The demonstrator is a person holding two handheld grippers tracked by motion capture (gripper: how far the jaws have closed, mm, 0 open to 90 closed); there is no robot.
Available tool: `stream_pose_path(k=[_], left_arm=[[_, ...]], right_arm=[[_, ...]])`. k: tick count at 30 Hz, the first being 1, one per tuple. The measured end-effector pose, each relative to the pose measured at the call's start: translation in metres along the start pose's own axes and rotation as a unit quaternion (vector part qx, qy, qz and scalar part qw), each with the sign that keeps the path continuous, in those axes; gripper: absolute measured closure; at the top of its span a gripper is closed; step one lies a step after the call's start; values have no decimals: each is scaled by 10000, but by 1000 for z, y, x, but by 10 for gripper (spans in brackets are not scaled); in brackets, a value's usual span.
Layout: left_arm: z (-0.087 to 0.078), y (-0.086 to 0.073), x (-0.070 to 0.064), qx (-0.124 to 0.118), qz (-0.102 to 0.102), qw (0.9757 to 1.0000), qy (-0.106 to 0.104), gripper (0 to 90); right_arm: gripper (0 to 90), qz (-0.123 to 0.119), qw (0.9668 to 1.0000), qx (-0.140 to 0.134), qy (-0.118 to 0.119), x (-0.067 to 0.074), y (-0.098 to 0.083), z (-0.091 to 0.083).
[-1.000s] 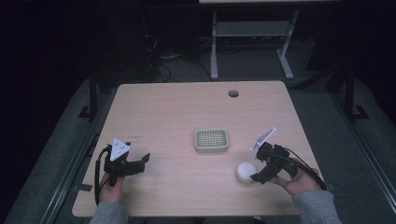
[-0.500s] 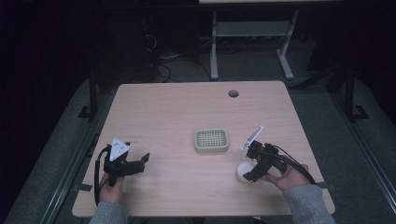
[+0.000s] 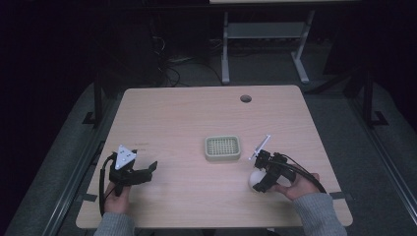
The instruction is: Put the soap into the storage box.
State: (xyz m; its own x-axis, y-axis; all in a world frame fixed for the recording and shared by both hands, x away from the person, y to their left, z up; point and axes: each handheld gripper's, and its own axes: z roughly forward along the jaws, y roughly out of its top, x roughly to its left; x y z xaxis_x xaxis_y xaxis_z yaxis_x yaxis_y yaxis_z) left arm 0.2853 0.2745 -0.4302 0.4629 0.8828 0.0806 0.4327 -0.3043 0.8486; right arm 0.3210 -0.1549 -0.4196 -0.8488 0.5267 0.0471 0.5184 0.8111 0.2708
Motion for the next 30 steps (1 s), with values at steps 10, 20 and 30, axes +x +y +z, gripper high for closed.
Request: stream_pose_path(k=[10, 20, 30], left_arm=[[0, 0, 0, -4, -5, 10000, -1, 152], [0, 0, 1, -4, -14, 10000, 5, 152], [0, 0, 0, -14, -10, 10000, 0, 153]], right_arm=[[145, -47, 9998, 204, 19, 1, 3, 11], [145, -120, 9993, 349, 20, 3, 5, 20], [183, -95, 9989, 464, 4, 4, 5, 25]])
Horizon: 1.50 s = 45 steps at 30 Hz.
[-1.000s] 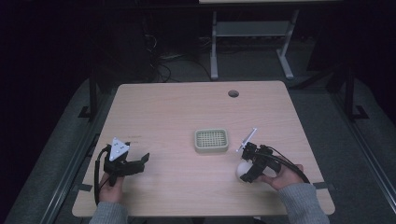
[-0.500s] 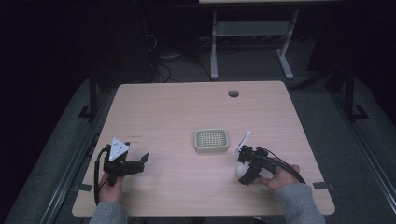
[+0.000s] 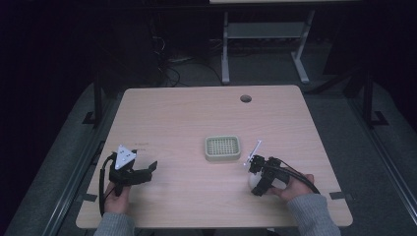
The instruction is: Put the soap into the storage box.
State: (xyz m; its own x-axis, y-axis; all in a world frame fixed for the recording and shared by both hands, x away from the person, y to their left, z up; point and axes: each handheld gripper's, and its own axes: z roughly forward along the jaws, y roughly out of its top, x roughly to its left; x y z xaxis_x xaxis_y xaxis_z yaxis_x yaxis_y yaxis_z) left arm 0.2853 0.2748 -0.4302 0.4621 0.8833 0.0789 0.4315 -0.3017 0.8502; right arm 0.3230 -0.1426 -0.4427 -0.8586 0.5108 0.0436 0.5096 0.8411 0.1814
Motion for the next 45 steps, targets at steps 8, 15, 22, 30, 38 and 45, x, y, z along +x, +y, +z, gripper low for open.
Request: stream_pose_path(k=[8, 15, 22, 30, 38, 45], left_arm=[[0, 0, 0, 4, 12, 10000, -5, 153], [0, 0, 0, 21, 22, 10000, -2, 152], [0, 0, -1, 16, 23, 10000, -10, 153], [0, 0, 0, 20, 64, 10000, -8, 152], [0, 1, 0, 1, 38, 10000, 6, 152], [0, 1, -1, 14, 39, 10000, 14, 152]], right_arm=[[214, -46, 10000, 26, -25, 0, 0, 1], [219, -139, 9999, 65, -15, 0, 1, 0], [220, -173, 9998, 11, 43, 0, 0, -3], [220, -177, 9998, -58, 51, -2, 2, -12], [220, -156, 9998, -130, 78, -6, 1, -20], [220, -115, 9997, -189, 101, -11, 2, -28]])
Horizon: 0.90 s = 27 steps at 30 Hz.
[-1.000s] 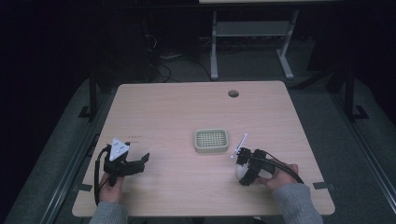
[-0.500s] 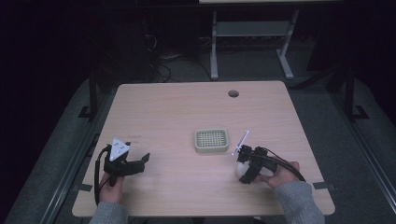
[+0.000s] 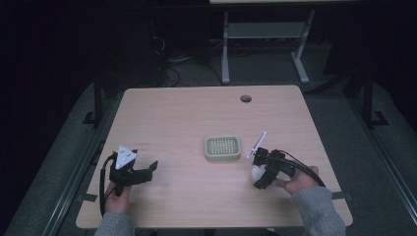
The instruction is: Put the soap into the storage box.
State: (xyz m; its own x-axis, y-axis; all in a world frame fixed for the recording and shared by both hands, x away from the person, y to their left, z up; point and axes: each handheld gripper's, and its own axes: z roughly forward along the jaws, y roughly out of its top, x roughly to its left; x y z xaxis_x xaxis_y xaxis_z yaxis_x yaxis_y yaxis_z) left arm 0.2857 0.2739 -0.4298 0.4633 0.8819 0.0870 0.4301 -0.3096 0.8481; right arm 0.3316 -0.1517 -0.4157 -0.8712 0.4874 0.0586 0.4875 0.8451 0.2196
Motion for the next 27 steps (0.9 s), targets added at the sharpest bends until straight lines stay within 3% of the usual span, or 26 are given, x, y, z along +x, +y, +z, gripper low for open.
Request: stream_pose_path(k=[6, 13, 27], left_arm=[[1, 1, -1, 26, 56, 10000, 2, 152], [0, 0, 1, -12, -10, 10000, 17, 152], [-1, 0, 2, -15, 5, 10000, 13, 152]], right_arm=[[221, -5, 10000, -48, -8, -4, 1, -6], [220, 40, 9999, -149, -7, -11, 5, -13], [220, -29, 9999, -105, -41, -16, 18, -20]])
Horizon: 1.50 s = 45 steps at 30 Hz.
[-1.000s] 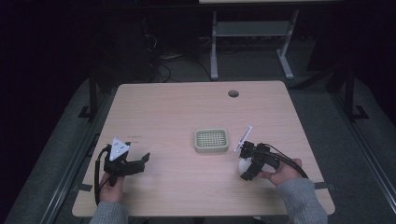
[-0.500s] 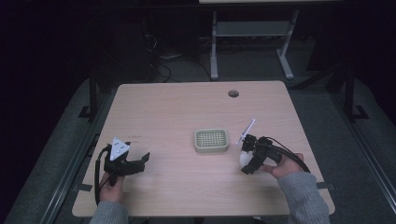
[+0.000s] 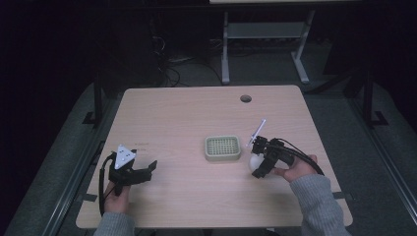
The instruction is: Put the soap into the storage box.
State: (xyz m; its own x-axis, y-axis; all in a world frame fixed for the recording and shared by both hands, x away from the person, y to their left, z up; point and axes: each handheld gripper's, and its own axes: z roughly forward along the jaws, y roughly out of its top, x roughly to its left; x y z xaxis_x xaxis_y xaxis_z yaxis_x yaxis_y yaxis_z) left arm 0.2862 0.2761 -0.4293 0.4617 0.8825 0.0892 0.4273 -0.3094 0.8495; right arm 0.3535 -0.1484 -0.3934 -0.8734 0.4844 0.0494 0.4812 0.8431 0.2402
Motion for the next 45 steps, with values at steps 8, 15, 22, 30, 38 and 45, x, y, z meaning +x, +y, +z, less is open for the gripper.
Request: stream_pose_path(k=[8, 15, 22, 30, 38, 45], left_arm=[[0, 0, -1, -8, -9, 10000, -2, 152], [0, 0, -1, -11, -3, 10000, -2, 152], [0, 0, -1, -9, 2, 10000, -6, 152], [0, 0, 0, 4, -2, 10000, -2, 152], [0, 0, -2, 26, 40, 10000, 5, 153], [1, 0, -3, 15, 64, 10000, 1, 152]], right_arm=[[221, -62, 10000, -21, 1, -3, 10, -4], [221, -94, 9999, -69, -70, -6, 20, -9], [221, -140, 9999, -73, -48, -8, 34, -9], [221, -223, 9996, -154, -22, -11, 47, -11], [221, -229, 9997, -126, -14, -14, 54, -11], [221, -218, 9997, -93, -33, -18, 61, -11]])
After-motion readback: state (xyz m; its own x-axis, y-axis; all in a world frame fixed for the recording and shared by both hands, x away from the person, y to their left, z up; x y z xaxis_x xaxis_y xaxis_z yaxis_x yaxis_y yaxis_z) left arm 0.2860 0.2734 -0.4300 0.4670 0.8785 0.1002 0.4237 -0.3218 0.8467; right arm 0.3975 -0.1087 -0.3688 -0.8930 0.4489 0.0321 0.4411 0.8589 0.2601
